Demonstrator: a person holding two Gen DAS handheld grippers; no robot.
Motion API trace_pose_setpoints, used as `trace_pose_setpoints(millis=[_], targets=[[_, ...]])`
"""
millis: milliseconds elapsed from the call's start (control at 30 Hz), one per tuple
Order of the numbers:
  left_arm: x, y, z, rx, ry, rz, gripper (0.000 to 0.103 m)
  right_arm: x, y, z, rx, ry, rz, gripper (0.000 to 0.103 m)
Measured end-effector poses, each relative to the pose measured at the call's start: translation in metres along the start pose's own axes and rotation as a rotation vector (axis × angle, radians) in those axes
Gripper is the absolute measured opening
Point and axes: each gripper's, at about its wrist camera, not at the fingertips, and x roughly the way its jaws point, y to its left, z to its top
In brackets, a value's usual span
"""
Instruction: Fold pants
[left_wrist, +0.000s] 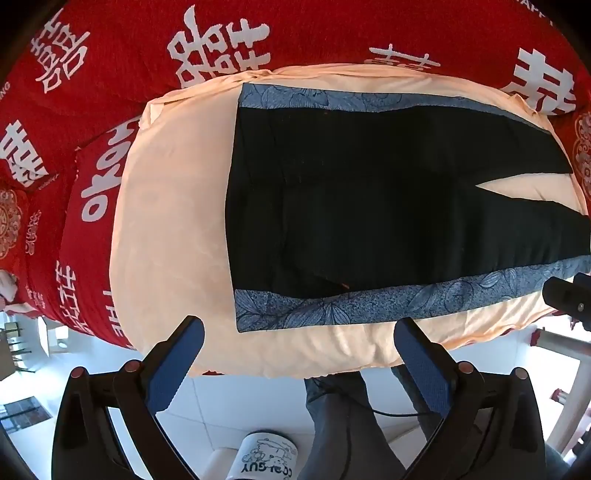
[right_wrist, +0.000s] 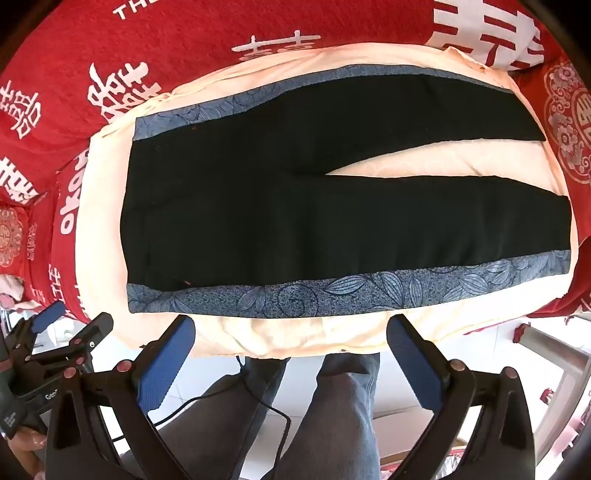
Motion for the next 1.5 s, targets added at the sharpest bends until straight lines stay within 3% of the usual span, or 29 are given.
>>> trace_pose_setpoints(millis=[1200, 1367, 1500], targets=[[0.000, -0.006, 0.002, 0.007, 0.011, 0.036, 0.103, 0.007, -0.010, -0.002, 0.018, 0.031, 0.014, 0.103], [0.000, -0.014, 0.003, -0.005, 0.013, -0.017, 0.103, 0.009, -0.017, 0.000, 0.022, 0.038, 0.030, 0.103], [-0.001, -0.020, 0.005, -0.018, 0.038, -0.003, 0.103, 0.010, -0.022, 0.004, 0.025, 0.045, 0.057, 0.103]])
